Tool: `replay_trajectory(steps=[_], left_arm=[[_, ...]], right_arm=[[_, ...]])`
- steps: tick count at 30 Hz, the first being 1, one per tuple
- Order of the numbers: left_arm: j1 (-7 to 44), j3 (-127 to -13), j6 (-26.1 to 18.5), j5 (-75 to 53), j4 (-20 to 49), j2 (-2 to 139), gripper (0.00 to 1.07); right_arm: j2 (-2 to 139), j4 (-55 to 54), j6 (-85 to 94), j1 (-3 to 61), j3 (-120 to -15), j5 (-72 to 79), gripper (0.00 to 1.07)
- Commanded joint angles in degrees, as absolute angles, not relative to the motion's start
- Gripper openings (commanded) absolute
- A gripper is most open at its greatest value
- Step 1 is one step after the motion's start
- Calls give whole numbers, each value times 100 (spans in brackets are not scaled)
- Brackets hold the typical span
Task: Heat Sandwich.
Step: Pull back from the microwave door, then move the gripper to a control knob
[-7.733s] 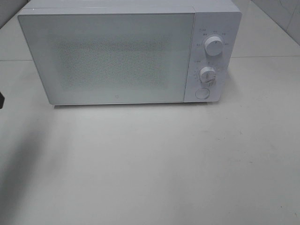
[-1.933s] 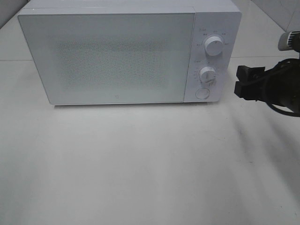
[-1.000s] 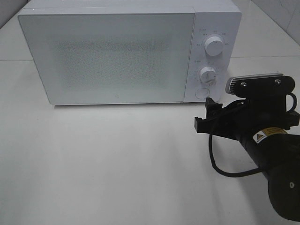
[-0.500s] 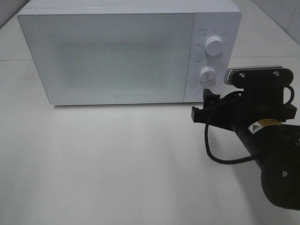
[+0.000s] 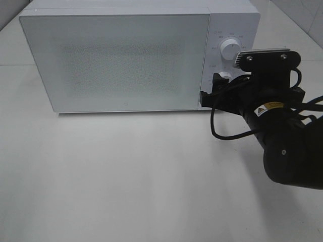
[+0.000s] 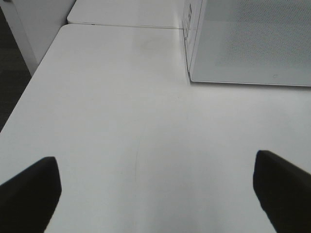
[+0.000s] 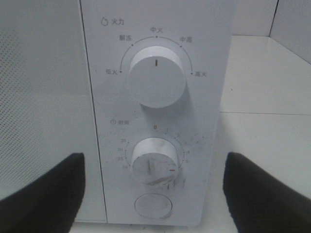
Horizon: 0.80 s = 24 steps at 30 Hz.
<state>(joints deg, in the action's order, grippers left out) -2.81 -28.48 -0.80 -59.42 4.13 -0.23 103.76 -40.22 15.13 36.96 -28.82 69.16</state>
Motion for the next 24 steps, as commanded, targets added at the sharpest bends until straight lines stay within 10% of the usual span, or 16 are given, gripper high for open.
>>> replay_trajectory(steps=[1,24], left_arm=[[-298,-2836,-92,-5930,390,-183,103],[-298,-2836,-92,-5930,390,-183,103]], right_arm=[[10554,-3787,1484,3592,-3100,6904,76],[11511,-3524,1301,3197,-4074,6543,76]])
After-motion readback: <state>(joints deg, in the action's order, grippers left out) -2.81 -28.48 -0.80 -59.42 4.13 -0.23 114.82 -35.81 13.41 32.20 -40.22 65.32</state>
